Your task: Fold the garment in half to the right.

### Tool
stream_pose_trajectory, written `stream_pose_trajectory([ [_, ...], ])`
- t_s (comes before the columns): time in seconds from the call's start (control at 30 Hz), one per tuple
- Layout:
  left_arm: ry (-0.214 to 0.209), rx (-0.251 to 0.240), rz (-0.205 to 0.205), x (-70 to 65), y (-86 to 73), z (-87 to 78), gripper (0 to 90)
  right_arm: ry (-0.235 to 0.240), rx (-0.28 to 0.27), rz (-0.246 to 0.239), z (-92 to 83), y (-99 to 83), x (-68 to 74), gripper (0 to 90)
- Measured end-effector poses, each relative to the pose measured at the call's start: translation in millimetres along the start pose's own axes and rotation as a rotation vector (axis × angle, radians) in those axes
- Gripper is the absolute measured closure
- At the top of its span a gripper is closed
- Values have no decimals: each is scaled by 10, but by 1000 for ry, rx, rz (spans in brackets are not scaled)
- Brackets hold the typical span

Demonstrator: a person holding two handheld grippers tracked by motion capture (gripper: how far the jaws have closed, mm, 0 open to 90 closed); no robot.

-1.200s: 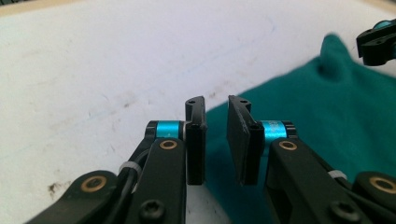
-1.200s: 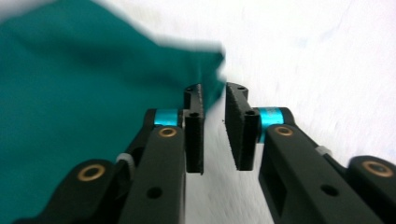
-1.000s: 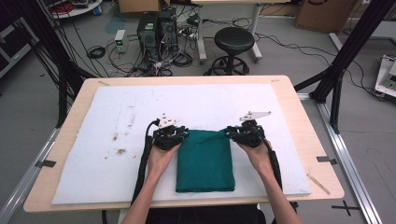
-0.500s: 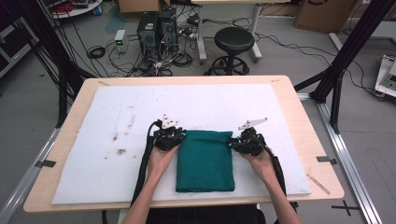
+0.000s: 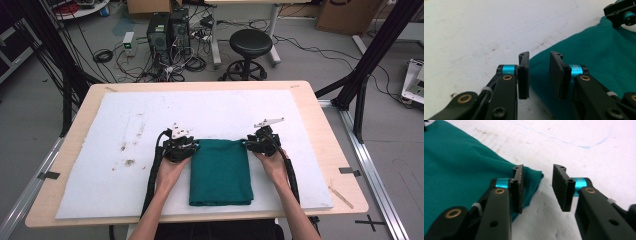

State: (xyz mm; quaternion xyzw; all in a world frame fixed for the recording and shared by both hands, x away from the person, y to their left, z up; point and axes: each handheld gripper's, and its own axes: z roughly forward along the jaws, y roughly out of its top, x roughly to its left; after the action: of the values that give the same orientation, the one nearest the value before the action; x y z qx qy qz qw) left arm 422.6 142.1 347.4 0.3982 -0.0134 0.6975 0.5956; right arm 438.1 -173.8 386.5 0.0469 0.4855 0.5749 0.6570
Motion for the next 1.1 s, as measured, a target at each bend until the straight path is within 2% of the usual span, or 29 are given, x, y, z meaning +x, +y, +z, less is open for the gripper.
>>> stream_pose_trajectory([
  [0.03, -20, -15, 0, -4, 0, -48, 674, 2, -11, -4, -56, -6, 22, 590],
  [0.1, -71, -41, -4, -23, -19, -155, 659, 34, -49, -25, -200, -34, 95, 560],
  [0.17, -143, -56, 2, -63, -61, -261, 647, 95, -79, -57, -339, -87, 217, 551],
  [0.2, -178, -53, 20, -96, -89, -308, 643, 124, -82, -83, -387, -122, 288, 549],
  [0.27, -204, -22, 74, -172, -158, -380, 633, 182, -73, -124, -445, -214, 434, 551],
  [0.33, -229, 16, 107, -217, -224, -403, 631, 222, -53, -143, -448, -309, 526, 557],
  [0.4, -215, 64, 141, -254, -305, -380, 630, 259, -10, -147, -407, -414, 592, 570],
  [0.47, -199, 92, 154, -255, -355, -354, 624, 231, 15, -169, -361, -481, 610, 576],
  [0.5, -200, 92, 147, -250, -365, -365, 614, 215, 29, -172, -350, -508, 611, 577],
  [0.57, -207, 78, 141, -255, -364, -438, 576, 211, 19, -165, -377, -540, 610, 570],
  [0.67, -262, 14, 146, -316, -376, -623, 544, 236, -3, -167, -489, -571, 666, 537],
  [0.73, -292, -8, 167, -374, -407, -702, 537, 251, -17, -176, -551, -604, 719, 526],
  [0.83, -329, 20, 209, -475, -506, -746, 527, 263, -23, -201, -596, -690, 798, 518],
  [0.93, -329, 77, 253, -535, -635, -723, 526, 264, -16, -226, -607, -775, 825, 519],
  [0.97, -320, 95, 259, -546, -676, -712, 524, 259, -14, -226, -613, -806, 827, 523],
  [1.1, -335, 98, 246, -518, -709, -729, 516, 247, -27, -255, -641, -909, 832, 521],
])
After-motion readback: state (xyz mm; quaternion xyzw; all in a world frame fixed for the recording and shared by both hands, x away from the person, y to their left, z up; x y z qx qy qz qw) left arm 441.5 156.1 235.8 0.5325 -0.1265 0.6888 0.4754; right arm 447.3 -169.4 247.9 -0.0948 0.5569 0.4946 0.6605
